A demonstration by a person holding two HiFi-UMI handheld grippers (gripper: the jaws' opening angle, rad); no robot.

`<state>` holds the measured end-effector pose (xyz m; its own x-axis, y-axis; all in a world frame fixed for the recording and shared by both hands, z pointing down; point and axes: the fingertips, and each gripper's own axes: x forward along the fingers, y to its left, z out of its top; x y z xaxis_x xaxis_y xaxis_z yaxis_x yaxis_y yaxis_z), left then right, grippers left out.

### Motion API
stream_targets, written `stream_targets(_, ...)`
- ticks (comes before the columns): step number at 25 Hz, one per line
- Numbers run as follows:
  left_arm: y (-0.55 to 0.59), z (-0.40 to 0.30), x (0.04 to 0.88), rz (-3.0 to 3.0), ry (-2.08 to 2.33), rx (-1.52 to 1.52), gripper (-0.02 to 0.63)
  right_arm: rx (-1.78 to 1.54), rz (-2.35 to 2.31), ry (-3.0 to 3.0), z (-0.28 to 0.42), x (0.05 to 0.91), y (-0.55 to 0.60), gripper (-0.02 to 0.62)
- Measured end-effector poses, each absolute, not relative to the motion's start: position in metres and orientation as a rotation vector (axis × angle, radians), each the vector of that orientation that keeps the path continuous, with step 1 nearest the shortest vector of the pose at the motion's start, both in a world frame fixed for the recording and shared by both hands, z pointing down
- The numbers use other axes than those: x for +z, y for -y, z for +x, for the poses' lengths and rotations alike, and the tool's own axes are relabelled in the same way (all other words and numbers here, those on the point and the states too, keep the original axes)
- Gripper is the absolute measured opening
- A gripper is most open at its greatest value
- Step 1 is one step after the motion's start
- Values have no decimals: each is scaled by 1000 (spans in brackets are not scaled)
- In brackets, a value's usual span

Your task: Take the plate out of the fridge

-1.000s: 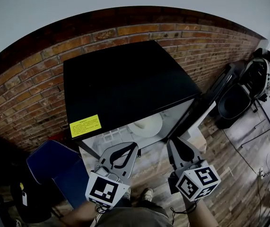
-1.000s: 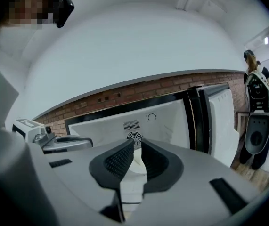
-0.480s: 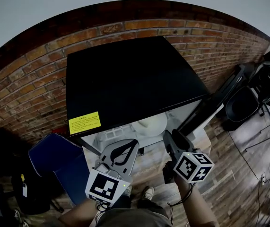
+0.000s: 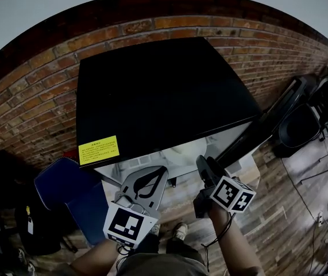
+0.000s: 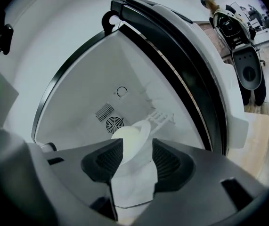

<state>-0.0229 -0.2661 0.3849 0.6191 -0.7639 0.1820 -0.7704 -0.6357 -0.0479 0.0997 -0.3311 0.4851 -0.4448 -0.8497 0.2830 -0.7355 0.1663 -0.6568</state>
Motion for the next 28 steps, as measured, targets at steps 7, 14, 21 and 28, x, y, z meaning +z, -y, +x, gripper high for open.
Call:
stream_targets(7, 268, -22, 393, 2790, 1322, 316, 18, -1283, -1436, -2191, 86, 495, 339, 178)
stream_targets(14, 267, -26, 394, 2773, 1330, 325, 18, -1420, -1344, -2076, 71, 505, 345, 176)
stream_targets(21, 262, -29, 397, 2760, 1326, 320, 18, -1521, -1216, -1932, 58, 507, 344, 119)
stream_targets(28, 257, -31, 398, 2755, 1330, 323, 18, -1581, -1149, -1802, 59, 507, 344, 63)
